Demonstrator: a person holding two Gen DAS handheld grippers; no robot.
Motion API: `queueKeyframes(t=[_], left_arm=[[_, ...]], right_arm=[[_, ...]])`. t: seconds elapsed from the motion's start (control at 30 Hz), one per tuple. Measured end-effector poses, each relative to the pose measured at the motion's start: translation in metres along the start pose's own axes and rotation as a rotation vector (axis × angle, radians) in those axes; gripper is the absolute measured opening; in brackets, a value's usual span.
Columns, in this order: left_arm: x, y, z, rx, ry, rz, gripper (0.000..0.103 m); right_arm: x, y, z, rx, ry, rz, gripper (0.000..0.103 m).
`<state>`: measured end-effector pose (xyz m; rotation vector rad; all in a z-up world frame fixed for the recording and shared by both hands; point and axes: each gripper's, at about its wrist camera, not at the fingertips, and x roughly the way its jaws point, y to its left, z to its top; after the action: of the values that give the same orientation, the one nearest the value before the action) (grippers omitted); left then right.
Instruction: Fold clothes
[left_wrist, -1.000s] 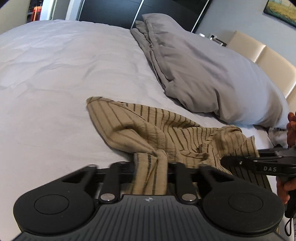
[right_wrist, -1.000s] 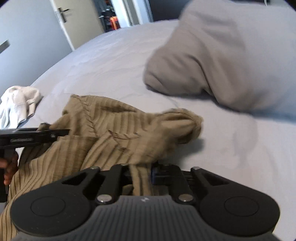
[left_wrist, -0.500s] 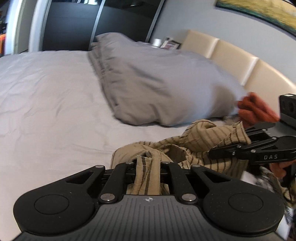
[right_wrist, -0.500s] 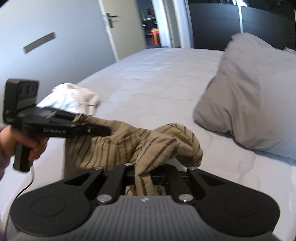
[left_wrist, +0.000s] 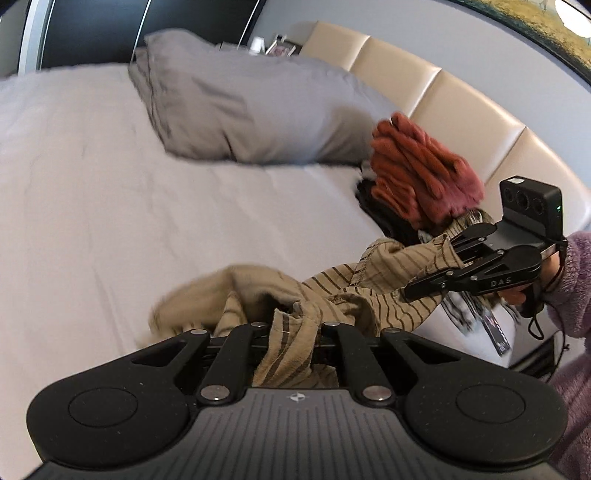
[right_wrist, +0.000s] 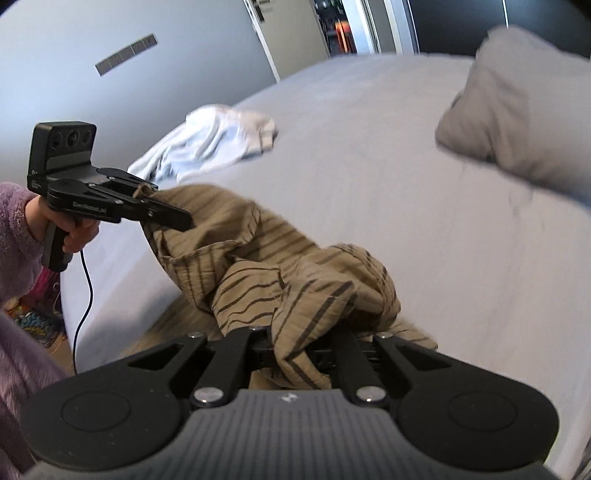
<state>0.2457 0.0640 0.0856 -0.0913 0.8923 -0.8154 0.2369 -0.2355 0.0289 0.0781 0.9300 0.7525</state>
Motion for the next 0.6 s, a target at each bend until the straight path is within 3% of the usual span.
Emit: queueKeyframes(t=[0.17, 0.33, 0.6], left_arm=[[0.013, -0.006, -0.045, -0.068, 0.101, 0.003, 0.005], [0.031, 0.001, -0.073, -0.133, 0.199, 0.036, 0.005], [0.052, -0.001, -0.087, -0.145, 0.310, 0.104, 0.010]], right_arm=[[0.017, 0.013, -0.047, 0.036, 0.088, 0.008, 0.006], [0.042, 0.011, -0.076, 0.043, 0.162, -0.052, 0.009], [0.065, 0.008, -0.083, 0.065, 0.253, -0.109, 0.016]])
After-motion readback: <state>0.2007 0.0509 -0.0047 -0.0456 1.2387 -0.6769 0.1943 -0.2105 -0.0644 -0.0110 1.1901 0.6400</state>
